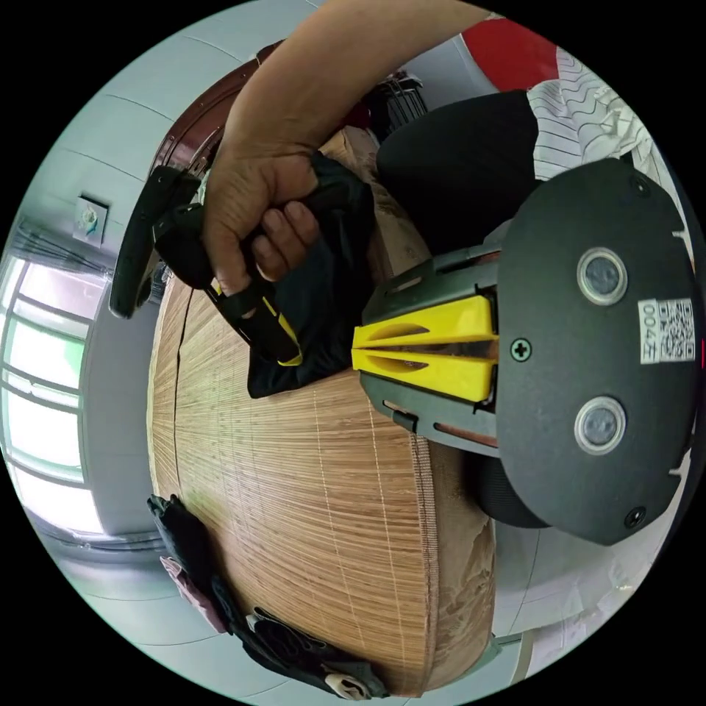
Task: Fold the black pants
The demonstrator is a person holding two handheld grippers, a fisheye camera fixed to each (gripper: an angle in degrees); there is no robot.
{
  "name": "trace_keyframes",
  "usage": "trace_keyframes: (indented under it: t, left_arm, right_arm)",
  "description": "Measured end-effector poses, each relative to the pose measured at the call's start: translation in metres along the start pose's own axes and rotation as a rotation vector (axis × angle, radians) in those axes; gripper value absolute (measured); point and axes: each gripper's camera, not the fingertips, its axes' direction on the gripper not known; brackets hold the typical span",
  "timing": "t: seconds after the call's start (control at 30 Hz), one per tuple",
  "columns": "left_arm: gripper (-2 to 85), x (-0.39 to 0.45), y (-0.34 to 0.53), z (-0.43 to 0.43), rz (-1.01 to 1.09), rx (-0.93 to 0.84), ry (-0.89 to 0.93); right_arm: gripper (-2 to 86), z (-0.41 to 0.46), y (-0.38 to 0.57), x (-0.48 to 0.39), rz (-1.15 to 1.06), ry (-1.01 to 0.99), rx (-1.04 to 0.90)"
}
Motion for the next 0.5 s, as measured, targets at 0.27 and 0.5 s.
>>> trace_keyframes:
  t: [0.27, 0.5]
  left_arm:
    - [3.7, 0.033, 0.013, -0.015, 0.062, 0.029, -0.101]
    - [6.2, 0.052, 0.015, -0.022, 0.059, 0.015, -0.100]
  right_arm:
    - [5.2, 0.031, -0.027, 0.005, -0.012, 0.011, -0.026]
    - [5.2, 0.048, -0.038, 0.006, -0.008, 0.003, -0.018]
